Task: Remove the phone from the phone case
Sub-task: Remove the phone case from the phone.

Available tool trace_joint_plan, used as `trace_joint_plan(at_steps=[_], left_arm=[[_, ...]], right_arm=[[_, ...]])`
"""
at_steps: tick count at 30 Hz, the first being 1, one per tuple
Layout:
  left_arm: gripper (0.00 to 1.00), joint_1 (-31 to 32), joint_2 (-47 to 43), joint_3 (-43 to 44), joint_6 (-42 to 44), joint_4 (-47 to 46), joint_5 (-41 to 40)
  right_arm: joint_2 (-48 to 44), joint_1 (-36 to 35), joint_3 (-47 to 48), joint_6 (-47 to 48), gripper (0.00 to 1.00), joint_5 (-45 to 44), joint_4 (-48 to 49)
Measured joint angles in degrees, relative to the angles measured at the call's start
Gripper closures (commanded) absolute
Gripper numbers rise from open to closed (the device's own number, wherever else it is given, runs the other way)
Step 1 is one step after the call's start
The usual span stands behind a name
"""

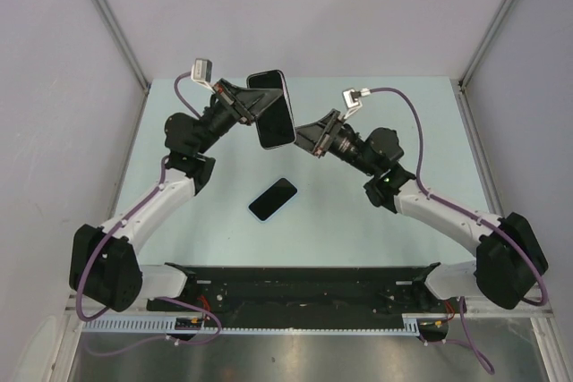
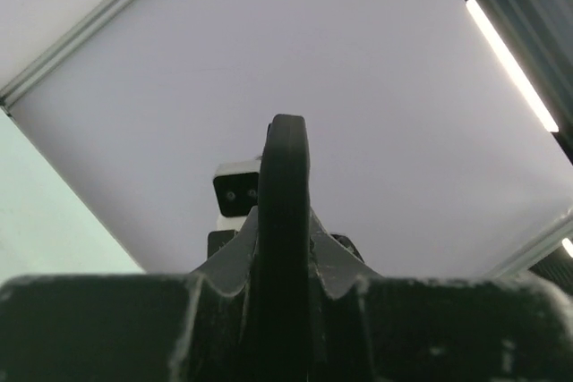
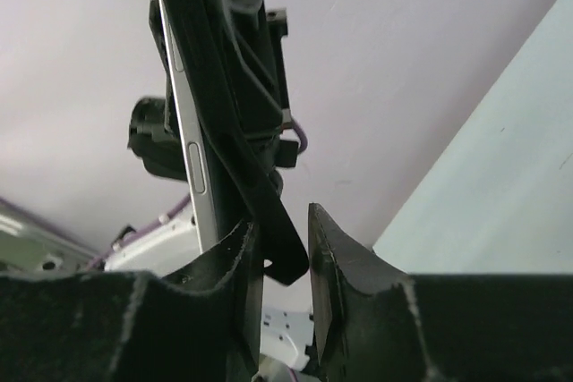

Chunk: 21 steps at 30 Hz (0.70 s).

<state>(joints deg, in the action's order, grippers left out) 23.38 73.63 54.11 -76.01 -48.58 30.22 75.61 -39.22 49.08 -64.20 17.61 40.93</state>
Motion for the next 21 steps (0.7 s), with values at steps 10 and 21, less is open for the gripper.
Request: trace_joint_plan(at_steps=[10, 21], left_arm=[[1.0, -0.1, 6.8, -3.4, -15.3, -17.6, 6.9], [0.84, 1.4, 8.6, -5.6, -18.5, -21.0, 8.5]], right_arm=[[5.3, -2.8, 6.8, 6.9, 0.74, 12.3, -3.7], [-2.1, -5.6, 6.9, 11.2, 1.0, 3.2, -20.8]])
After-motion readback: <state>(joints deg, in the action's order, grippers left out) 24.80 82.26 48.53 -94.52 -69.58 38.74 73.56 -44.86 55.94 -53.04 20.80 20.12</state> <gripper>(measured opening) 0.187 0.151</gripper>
